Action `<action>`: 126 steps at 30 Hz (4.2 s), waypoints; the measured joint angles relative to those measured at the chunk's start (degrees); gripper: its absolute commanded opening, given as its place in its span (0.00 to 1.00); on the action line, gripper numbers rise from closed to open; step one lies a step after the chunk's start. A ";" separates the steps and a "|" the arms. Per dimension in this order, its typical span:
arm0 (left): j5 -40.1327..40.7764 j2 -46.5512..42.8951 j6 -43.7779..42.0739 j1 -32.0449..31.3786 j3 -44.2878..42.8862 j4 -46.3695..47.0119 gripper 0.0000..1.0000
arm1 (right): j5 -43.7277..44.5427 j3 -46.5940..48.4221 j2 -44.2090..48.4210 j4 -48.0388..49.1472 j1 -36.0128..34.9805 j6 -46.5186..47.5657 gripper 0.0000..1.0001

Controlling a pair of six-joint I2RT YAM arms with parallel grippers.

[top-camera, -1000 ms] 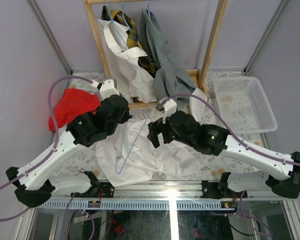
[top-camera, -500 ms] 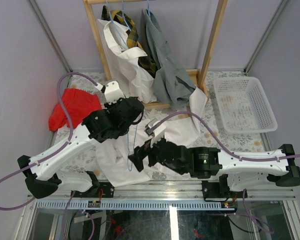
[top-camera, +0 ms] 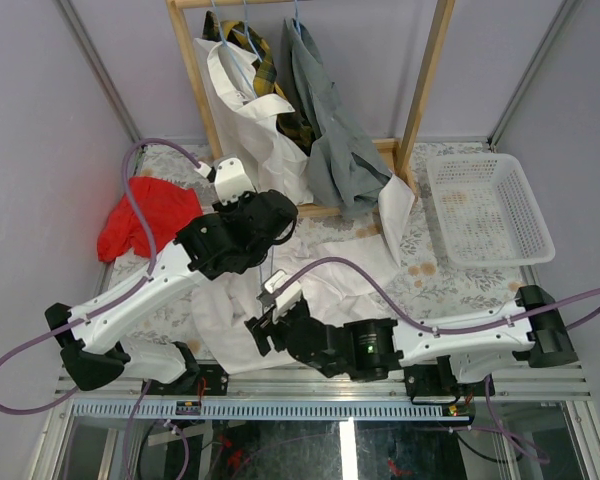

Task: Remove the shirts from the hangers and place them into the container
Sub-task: Adjust the hanger, then place the hanger at the clothesline.

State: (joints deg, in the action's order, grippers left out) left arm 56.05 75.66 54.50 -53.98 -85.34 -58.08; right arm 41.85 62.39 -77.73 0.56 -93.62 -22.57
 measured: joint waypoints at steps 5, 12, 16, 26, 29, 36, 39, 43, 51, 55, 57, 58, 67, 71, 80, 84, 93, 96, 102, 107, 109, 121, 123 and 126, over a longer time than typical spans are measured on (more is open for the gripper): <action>0.37 0.02 0.35 0.00 -0.20 -0.04 0.00 | 5.64 -1.49 -3.10 4.59 -1.99 4.48 0.25; 2.03 -2.27 -0.98 0.37 1.07 0.46 0.38 | 14.53 -5.01 -0.04 3.93 -2.71 6.12 0.00; -0.98 -5.33 -4.00 0.28 3.65 3.76 0.78 | 15.56 -5.49 3.74 0.94 -2.64 5.27 0.00; -26.25 -21.44 -19.21 0.00 19.52 27.96 1.00 | 15.91 -9.20 14.91 -8.28 -2.16 -1.07 0.00; -32.48 -26.56 -22.60 0.00 21.94 34.05 1.00 | 15.26 -11.23 18.45 -10.45 -1.42 -2.62 0.00; -37.81 -31.98 -27.19 0.00 22.21 41.13 1.00 | 12.48 -15.61 32.22 -9.70 -0.87 -0.68 0.00; -37.31 -34.01 -27.45 0.00 23.06 42.16 1.00 | 12.59 -15.32 36.33 -6.56 -0.87 4.13 0.00; -36.24 -36.41 -27.91 0.02 24.09 42.77 1.00 | 14.38 -12.35 37.90 -1.27 -0.87 14.60 0.00; -34.75 -36.06 -28.26 0.00 24.09 42.71 1.00 | 16.79 -10.23 38.91 20.98 -0.87 40.79 0.00; -34.45 -34.45 -28.24 0.00 24.09 42.25 1.00 | 18.56 -8.61 35.52 35.17 -0.87 55.54 0.00; -34.38 -33.51 -28.24 0.00 24.06 41.83 1.00 | 19.32 -8.70 33.05 43.89 -0.81 63.82 0.00; -34.36 -32.92 -28.24 0.00 24.02 41.51 1.00 | 19.78 -8.70 31.82 47.56 -0.61 67.54 0.00; -34.34 -27.82 -28.17 0.00 22.95 38.27 1.00 | 21.97 -0.39 22.27 35.04 19.02 62.64 0.00; -34.36 -26.16 -27.50 0.02 22.47 35.19 1.00 | 12.92 6.10 19.98 11.02 36.83 42.23 0.00; -36.59 -28.00 -25.70 3.54 31.85 31.26 1.00 | -5.38 21.62 7.15 -10.71 54.49 23.10 0.00; -37.70 -32.13 -25.68 6.34 38.97 30.01 1.00 | -11.04 27.93 1.03 -14.45 58.62 20.22 0.00; -36.83 -42.66 -26.84 7.15 42.14 28.20 1.00 | -15.06 32.30 -1.05 -16.09 59.08 17.27 0.00; -35.10 -45.09 -27.15 7.15 44.48 26.47 1.00 | -16.00 27.58 2.43 -13.16 59.06 15.58 0.00; -34.51 -46.27 -27.52 7.15 46.01 24.85 1.00 | -15.23 24.11 6.64 -12.15 59.14 14.95 0.00; -34.14 -45.46 -27.52 7.15 46.01 24.11 1.00 | -13.55 35.80 -1.86 -12.83 59.19 16.83 0.00; -33.92 -45.59 -27.50 7.15 46.01 24.00 1.00 | -12.79 40.41 -5.95 -13.73 59.28 17.75 0.00; -30.21 -50.71 -26.47 6.64 46.01 22.18 1.00 | -10.78 37.66 -12.81 -18.38 60.46 16.65 0.20; -29.64 -51.12 -26.05 5.86 46.01 21.86 1.00 | -10.82 36.04 -11.19 -16.98 60.87 15.87 0.59; -28.50 -51.58 -25.55 4.35 46.01 20.85 1.00 | -10.91 34.67 -7.63 -17.00 61.05 14.16 0.90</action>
State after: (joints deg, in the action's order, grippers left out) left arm 27.55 24.08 28.95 -49.63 -39.33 -37.23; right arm 30.94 97.06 -85.36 -16.45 -32.58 -8.40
